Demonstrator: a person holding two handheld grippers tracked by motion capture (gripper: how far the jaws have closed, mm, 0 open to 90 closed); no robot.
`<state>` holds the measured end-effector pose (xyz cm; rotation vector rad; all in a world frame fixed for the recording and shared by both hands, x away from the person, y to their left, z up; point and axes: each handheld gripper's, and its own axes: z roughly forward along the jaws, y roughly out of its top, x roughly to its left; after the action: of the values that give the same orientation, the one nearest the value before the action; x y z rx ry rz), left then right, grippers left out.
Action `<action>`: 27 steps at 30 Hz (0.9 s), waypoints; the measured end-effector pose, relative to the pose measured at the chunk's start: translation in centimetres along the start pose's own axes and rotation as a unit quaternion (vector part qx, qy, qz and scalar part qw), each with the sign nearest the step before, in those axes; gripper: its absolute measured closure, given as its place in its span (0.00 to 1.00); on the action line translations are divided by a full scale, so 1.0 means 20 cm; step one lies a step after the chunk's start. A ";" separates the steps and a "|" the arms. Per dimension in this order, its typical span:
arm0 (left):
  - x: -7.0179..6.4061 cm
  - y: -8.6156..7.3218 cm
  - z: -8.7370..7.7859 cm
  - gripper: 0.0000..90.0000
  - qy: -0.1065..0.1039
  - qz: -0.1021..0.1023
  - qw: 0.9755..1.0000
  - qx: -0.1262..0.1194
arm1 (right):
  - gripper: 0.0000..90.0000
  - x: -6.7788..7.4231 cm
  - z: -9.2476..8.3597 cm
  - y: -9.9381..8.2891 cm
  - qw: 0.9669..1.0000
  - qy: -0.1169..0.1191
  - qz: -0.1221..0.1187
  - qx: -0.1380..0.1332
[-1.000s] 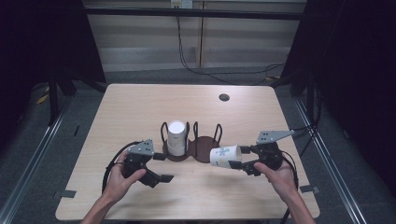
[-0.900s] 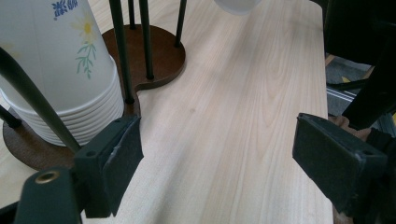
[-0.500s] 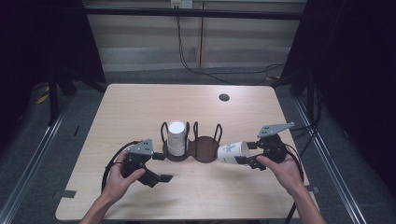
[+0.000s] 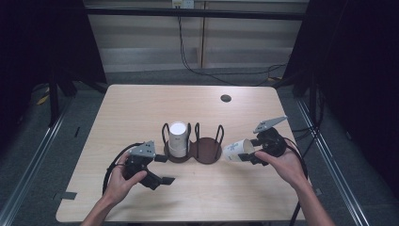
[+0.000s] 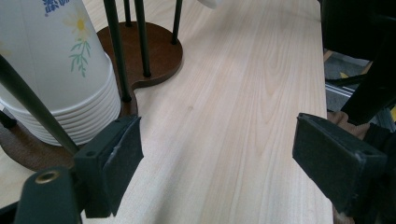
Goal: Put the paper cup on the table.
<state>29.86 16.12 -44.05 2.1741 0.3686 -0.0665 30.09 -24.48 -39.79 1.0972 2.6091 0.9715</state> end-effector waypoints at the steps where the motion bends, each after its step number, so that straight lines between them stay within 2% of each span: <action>1: 0.00 0.00 0.00 0.18 0.001 -0.001 1.000 0.001 | 0.33 -0.01 0.00 0.01 1.000 -0.002 -0.003 0.005; 3: 0.00 0.00 0.00 0.18 0.002 -0.002 1.000 0.002 | 0.33 -0.03 0.02 0.03 1.000 -0.008 -0.002 0.019; 9: 0.00 0.00 0.00 0.18 0.002 -0.003 1.000 0.002 | 0.33 -0.06 0.03 0.08 0.999 -0.015 0.000 0.035; 14: 0.00 0.00 0.00 0.18 0.001 -0.004 1.000 0.003 | 0.33 -0.09 0.03 0.12 0.998 -0.031 -0.003 0.046; 18: 0.00 0.00 0.00 0.18 0.001 -0.002 1.000 0.004 | 0.33 -0.09 0.05 0.16 0.997 -0.045 -0.007 0.067; 22: 0.00 -0.01 0.00 0.18 0.002 -0.001 1.000 0.006 | 0.33 -0.09 0.06 0.21 0.996 -0.045 -0.019 0.079; 27: 0.00 0.00 0.00 0.18 0.003 -0.004 1.000 0.004 | 0.33 -0.11 0.07 0.25 0.993 -0.050 -0.016 0.105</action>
<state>29.84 16.12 -44.16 2.1823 0.3803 -0.0655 35.23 -22.69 -38.07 1.1130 2.6849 0.6284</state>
